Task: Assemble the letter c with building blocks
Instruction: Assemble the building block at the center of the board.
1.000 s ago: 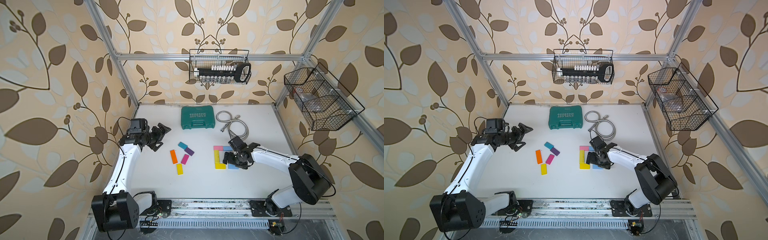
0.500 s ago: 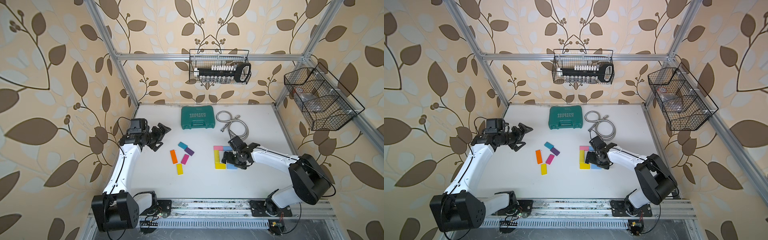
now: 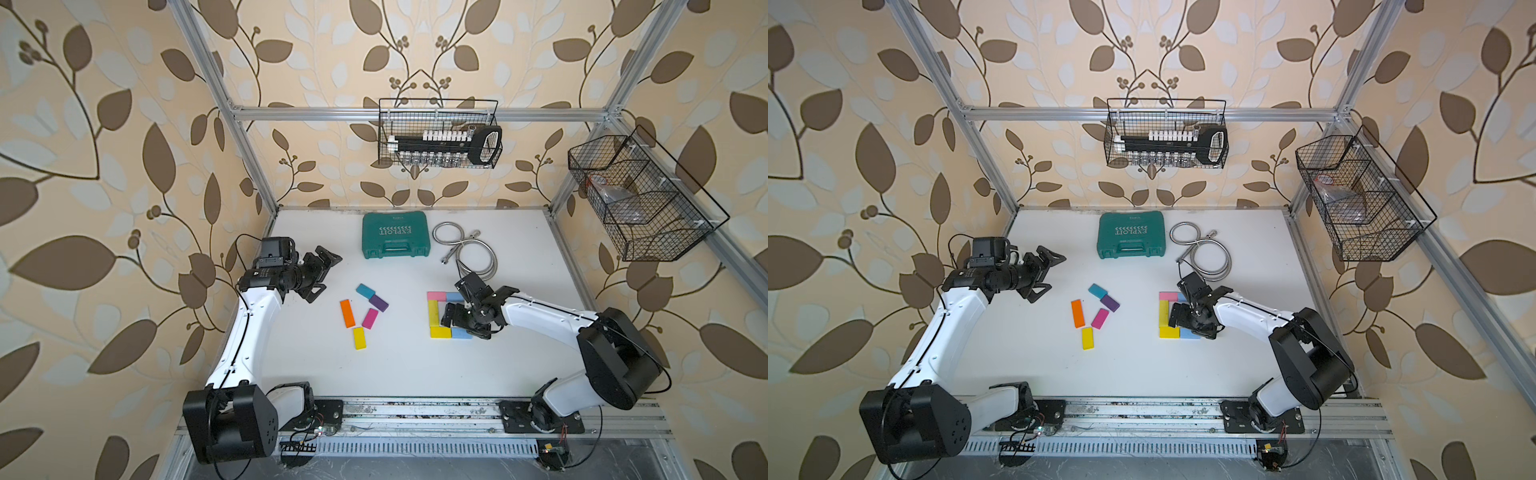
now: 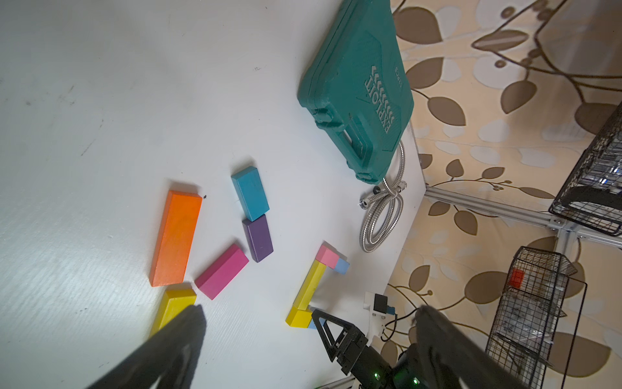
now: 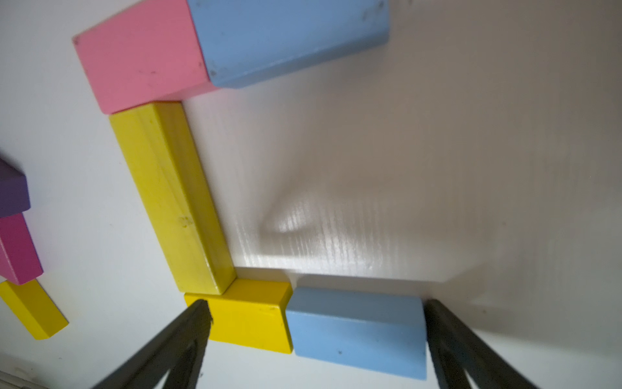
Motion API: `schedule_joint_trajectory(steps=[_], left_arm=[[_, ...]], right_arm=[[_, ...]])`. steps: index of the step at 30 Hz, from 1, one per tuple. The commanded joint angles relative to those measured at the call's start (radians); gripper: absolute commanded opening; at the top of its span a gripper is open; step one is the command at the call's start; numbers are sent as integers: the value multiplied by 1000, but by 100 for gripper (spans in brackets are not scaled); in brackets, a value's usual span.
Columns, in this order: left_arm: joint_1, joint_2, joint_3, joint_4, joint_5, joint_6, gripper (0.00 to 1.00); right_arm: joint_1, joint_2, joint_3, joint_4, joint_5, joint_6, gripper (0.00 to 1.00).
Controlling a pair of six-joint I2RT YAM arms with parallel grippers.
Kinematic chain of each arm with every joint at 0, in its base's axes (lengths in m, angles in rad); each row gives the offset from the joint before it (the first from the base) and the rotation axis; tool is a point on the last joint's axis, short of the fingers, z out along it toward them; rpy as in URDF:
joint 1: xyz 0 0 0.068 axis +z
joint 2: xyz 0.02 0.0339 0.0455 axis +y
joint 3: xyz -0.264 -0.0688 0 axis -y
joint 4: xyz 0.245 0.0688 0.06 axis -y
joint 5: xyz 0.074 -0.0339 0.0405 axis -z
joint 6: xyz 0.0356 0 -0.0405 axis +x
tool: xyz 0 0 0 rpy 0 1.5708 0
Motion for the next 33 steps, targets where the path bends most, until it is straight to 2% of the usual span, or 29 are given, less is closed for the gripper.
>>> schedule_joint_trajectory(steps=[1,33], left_arm=[[-11,0,-3,15,1,-8,99],[-10,-3,-4,15,1,-10,99]], right_arm=[[8,-3,21,1,-7,12,97],[15,7,25,11,-13,11,97]])
